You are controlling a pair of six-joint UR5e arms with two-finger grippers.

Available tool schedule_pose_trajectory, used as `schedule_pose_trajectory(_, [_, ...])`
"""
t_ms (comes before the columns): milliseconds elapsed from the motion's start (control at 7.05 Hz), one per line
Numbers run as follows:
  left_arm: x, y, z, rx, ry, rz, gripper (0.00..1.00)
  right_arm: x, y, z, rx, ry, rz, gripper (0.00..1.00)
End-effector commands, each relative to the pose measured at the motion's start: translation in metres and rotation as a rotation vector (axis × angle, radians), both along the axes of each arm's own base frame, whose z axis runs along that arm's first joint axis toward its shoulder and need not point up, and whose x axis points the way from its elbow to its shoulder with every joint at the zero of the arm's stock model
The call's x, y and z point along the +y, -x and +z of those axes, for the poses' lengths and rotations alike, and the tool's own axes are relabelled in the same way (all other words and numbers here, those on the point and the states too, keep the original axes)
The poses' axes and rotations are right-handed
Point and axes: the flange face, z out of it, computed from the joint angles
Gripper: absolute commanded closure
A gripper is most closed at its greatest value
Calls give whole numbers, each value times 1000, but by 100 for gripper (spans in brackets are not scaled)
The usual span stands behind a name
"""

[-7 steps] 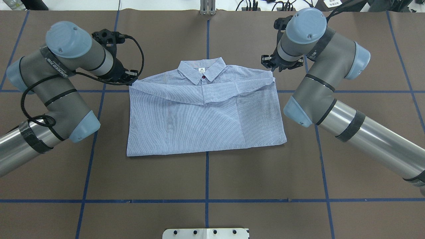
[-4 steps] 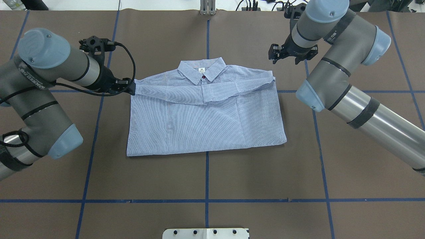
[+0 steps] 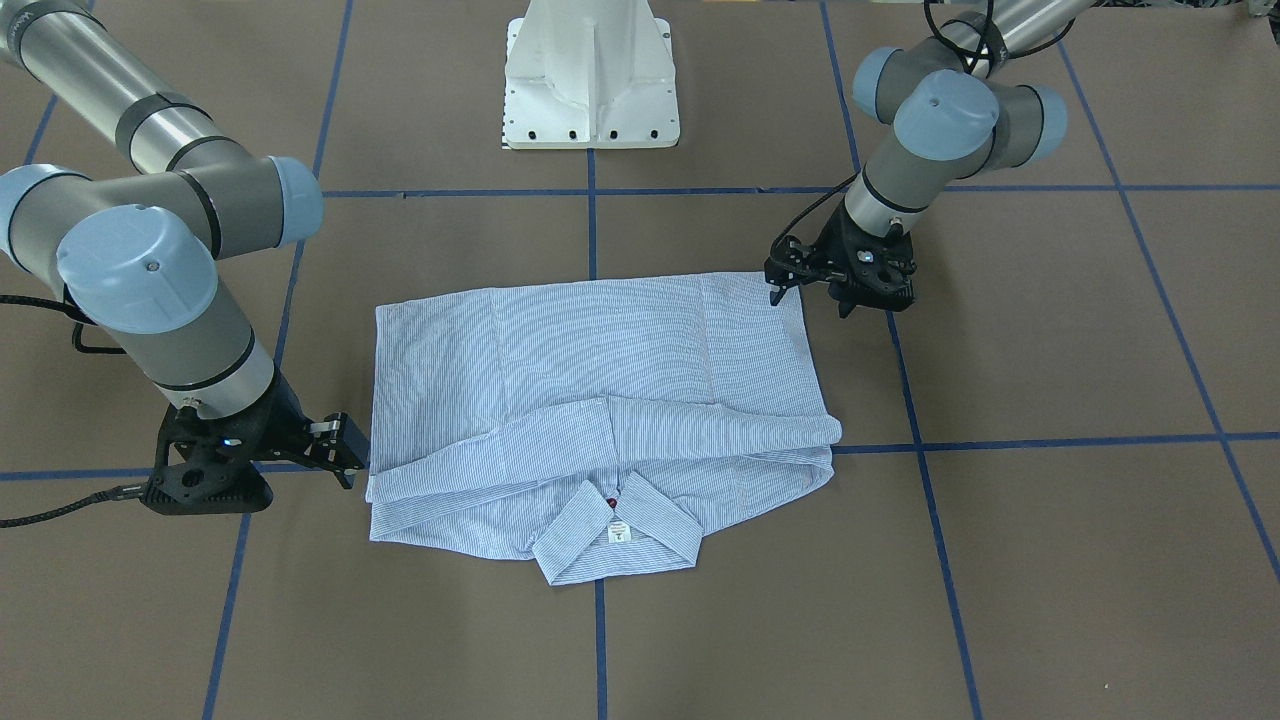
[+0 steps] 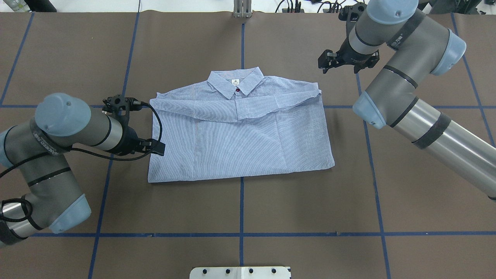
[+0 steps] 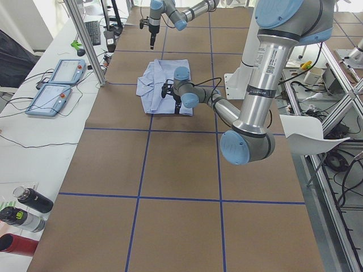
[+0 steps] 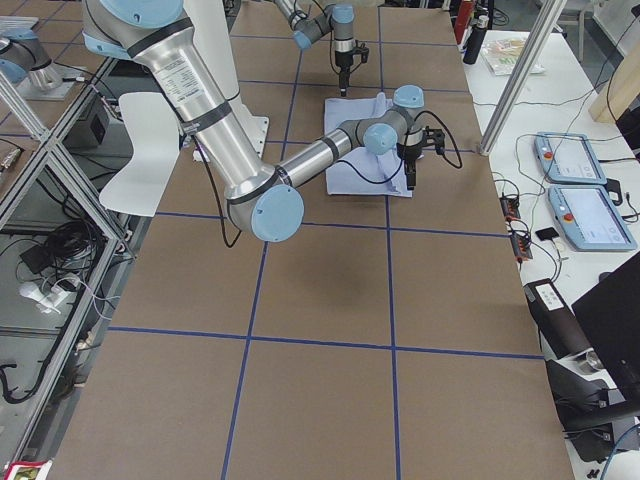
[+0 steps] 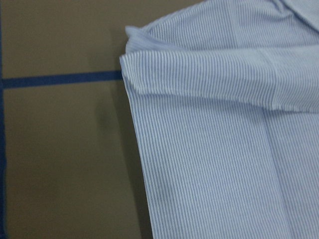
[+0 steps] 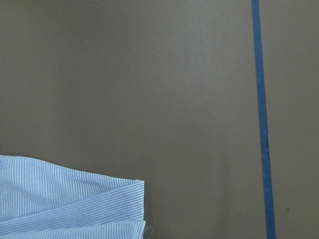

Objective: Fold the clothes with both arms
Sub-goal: 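Grasp the folded shirt edge nearest the left gripper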

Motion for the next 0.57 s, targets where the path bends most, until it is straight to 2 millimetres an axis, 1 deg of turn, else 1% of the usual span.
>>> schedule_pose_trajectory(0, [20,-13,9,11,25,-9,4,2,0,-3,-5,-6,-2,0])
schedule_pose_trajectory(142, [28,-20,10,9,26,9,18,2,0,-2,-5,-6,-2,0])
schedule_pose_trajectory(284, [31,-22,9,10,25,15,28,2,0,-2,-5,-6,-1,0])
schedule_pose_trajectory(426, [36,-27,10,9,26,26,28,2,0,-2,-4,-5,-1,0])
